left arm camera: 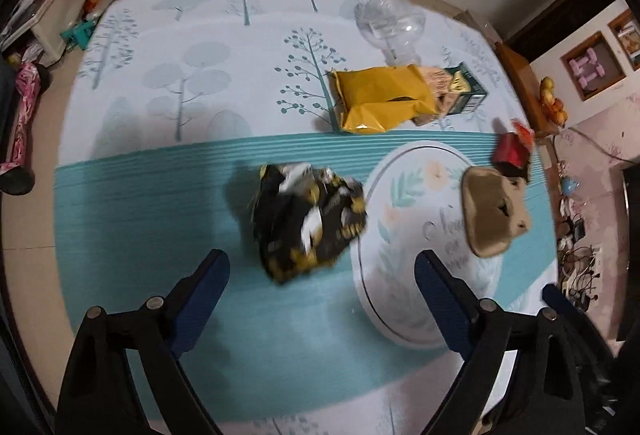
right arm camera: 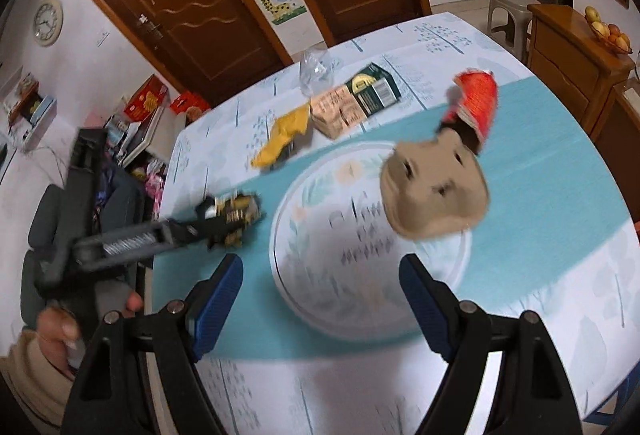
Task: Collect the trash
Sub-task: 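Grasp the black-and-gold crumpled wrapper with the left tool while the right tool grasps the yellow chip bag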
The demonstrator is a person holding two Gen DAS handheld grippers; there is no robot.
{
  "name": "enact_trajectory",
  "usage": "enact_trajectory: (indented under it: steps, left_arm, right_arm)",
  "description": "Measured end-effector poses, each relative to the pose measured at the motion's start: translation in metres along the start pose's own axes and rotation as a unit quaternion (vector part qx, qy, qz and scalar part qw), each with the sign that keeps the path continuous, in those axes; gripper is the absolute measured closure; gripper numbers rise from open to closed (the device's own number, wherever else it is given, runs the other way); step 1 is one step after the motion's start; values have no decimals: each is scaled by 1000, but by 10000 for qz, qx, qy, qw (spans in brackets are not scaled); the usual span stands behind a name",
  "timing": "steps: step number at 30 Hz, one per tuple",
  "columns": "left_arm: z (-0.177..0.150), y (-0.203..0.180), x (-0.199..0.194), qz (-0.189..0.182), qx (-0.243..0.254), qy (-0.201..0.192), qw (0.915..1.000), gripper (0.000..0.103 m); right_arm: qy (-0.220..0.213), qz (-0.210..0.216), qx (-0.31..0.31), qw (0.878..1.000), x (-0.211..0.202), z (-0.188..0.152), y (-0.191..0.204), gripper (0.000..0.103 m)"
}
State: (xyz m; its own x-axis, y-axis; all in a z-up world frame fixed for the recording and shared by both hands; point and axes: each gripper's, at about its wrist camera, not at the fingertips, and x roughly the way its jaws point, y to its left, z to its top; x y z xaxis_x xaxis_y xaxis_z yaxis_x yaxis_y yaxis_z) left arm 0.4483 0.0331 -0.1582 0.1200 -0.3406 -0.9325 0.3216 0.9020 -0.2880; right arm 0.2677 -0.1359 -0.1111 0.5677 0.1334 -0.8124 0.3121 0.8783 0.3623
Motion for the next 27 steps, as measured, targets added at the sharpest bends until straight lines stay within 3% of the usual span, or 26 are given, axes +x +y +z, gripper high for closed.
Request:
enact_trajectory:
  steps: [4,7,12,21,23,25,27]
  left_arm:
    - [11,-2,30,73,110,288,9995,33]
    - [14,1,43,-45,70,380,9992,39]
    - [20,6,42,-132,111,135,9998,42]
    - [38,31,20,38,28,-385,9992,42]
    - [42,36,13,39,13,-484,9988,42]
    - [46,40,8,13,-16,-580,9983,42]
    - [46,42,2,-2,-33,-633,9980,42]
  right_arm:
    - [17,5,133,9999,27,27,8,22]
    - [27,52,266,9996,46,44,12,22]
    - [24,169,487,9987,77,67,18,22]
    - [111,145,887,9959,140,100,28,24]
    - [129,86,922,9956,151,103,30,34]
    - [151,-20,940,9955,159,104,31,66]
    - [189,15,942,9954,163,102,30,82]
